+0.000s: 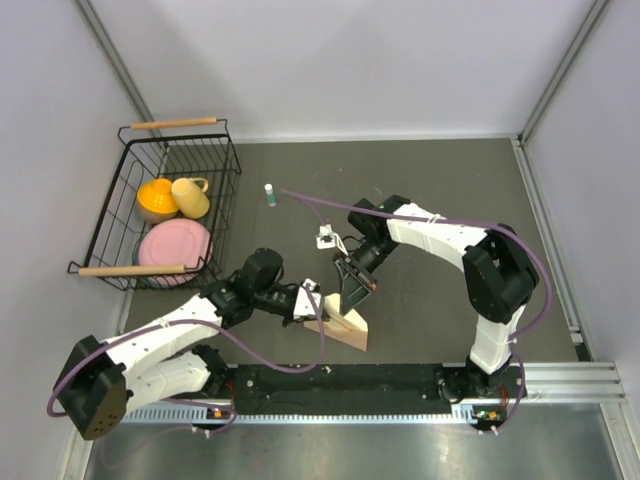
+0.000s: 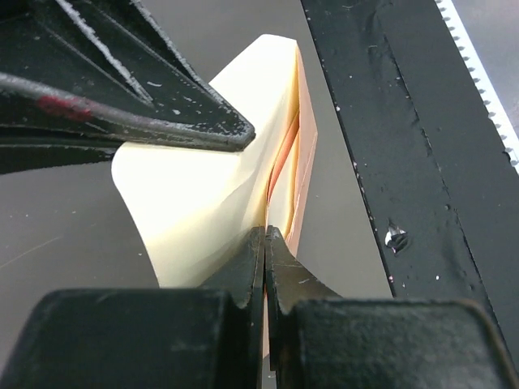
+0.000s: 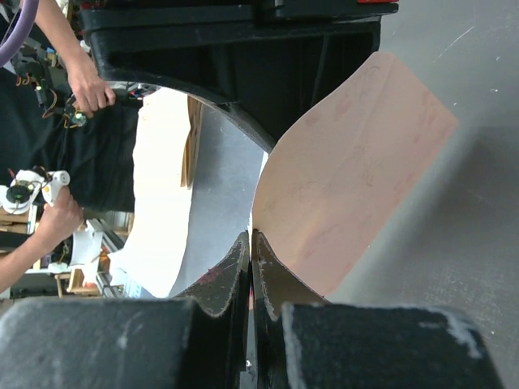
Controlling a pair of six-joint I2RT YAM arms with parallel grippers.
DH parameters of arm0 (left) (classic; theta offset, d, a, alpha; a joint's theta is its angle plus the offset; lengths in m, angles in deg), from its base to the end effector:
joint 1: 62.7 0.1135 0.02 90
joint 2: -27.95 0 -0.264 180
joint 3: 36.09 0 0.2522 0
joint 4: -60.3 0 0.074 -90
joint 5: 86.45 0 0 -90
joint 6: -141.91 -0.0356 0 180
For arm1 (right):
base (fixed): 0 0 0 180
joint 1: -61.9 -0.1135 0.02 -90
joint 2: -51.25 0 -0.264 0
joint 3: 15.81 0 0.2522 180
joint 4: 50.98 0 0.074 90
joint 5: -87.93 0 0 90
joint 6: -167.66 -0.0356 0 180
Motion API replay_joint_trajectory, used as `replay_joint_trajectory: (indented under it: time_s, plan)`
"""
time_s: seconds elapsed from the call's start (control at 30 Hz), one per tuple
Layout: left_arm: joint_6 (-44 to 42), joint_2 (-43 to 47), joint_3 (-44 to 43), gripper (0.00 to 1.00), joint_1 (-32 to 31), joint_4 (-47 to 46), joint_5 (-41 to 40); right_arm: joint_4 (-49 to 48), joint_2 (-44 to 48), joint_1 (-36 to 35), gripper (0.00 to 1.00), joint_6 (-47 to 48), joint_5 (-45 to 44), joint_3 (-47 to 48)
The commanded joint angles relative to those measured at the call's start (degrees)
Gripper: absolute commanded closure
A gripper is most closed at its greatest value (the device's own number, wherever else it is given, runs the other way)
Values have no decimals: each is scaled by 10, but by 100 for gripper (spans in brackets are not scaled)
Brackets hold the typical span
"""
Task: Place the letter into the envelope and seal it
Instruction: Place the letter in the envelope.
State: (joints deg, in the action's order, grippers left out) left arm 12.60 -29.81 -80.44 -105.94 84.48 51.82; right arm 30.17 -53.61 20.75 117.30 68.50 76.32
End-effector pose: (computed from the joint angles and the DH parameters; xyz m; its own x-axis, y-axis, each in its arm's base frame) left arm 0.1289 -0.1577 0.2187 0.2180 0.3739 -0.9015 0.9677 -0.2030 0.1498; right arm 0.2248 0.2410 0.2275 -0.4695 -0.6922 -0.5481 -0.6108 -0.1936 0.7677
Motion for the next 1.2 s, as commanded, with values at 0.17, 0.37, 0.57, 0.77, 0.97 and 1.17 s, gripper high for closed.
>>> replay_joint_trajectory:
  time_s: [0.17, 0.37, 0.57, 0.77, 0.97, 1.17]
  plan:
    - [64, -2, 18, 100, 12, -65, 20, -3, 18, 17, 100, 27, 34, -9]
    - [-3, 36, 31, 44, 11, -53, 7, -4, 5, 19, 100, 22, 33, -8]
    - [-89, 98, 61, 22, -15, -61, -52, -6, -13, 19, 100, 20, 34, -4]
    - [-186, 141, 98, 20, -71, -68, -120, -6, -29, 24, 100, 19, 33, -1]
    - [-250, 128, 106, 20, -119, -72, -163, -4, -37, 36, 100, 13, 35, 2]
    - [-258, 75, 91, 20, -127, -90, -176, -5, -39, 36, 100, 12, 35, -2]
